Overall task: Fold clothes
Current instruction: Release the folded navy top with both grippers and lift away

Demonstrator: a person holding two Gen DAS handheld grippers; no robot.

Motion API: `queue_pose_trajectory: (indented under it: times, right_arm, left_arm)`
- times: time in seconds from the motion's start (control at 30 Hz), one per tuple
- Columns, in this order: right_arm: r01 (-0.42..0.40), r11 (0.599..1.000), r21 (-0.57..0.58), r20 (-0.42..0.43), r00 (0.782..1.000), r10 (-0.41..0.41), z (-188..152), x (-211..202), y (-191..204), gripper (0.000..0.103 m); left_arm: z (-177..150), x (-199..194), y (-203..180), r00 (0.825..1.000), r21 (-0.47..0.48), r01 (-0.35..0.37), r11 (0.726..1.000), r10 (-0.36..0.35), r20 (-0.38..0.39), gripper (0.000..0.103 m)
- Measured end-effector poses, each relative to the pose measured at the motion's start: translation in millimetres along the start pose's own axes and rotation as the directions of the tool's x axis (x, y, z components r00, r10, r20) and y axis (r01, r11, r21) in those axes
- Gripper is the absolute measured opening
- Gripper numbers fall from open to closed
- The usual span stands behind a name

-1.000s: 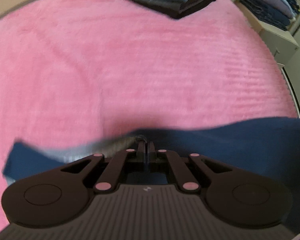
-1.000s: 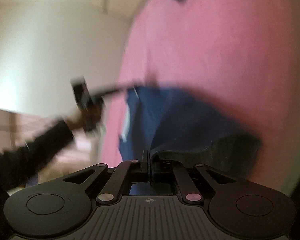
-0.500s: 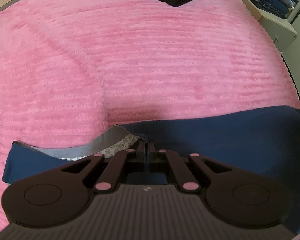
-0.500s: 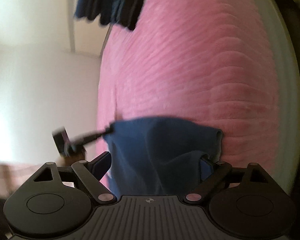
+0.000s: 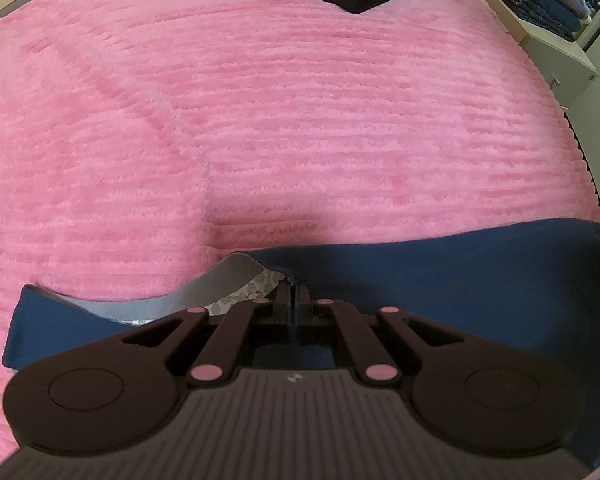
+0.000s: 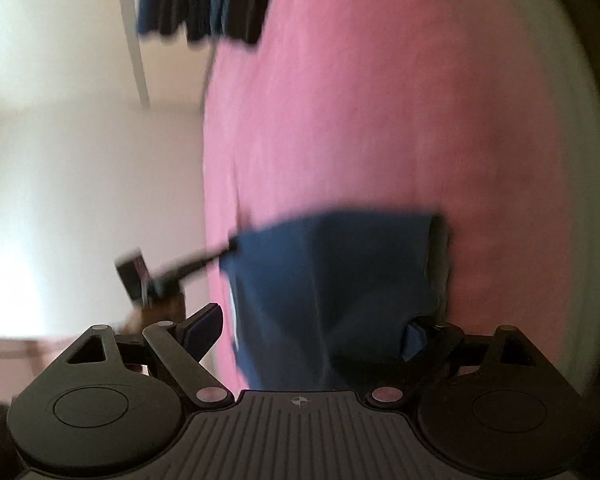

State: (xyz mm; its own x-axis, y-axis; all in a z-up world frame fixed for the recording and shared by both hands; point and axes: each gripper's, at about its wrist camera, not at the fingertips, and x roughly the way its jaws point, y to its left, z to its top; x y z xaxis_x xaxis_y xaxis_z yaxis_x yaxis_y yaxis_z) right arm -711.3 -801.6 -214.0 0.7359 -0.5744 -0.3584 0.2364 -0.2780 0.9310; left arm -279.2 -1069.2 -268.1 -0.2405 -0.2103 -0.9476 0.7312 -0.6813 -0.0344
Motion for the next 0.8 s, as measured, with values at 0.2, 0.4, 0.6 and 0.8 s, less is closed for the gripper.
queue_pose_trajectory:
  times: [0.2,0.4,0.6,0.8]
  right_arm:
    - [0.049,0.997,-0.062,0.037,0.998,-0.047,13.1,-5.3,4.4,0.065]
    - [0.011,0.968,-0.250,0.118,0.993,0.020,17.8,-30.1,52.8,0.006]
    - [0.058,0.956,-0.287,0.096,0.995,-0.032,22.2,-33.5,49.2,0.006]
    - [0.185,0.950,-0.250,0.089,0.982,-0.168,16.1,-43.6,28.9,0.006]
  left_arm:
    - [0.8,5.3,-0.1,1.000,-0.002,-0.005,1.000,0.005,-0.007,0.000]
    - [5.5,0.7,-2.3,1.000,-0.006,-0.007,1.000,0.007,0.018,0.000]
    - [26.8,-29.9,4.2,0.975,-0.078,0.023,0.997,-0.005,0.223,0.000]
    - [24.5,-3.9,-1.1,0.995,-0.044,0.009,0.999,-0.004,0.099,0.000]
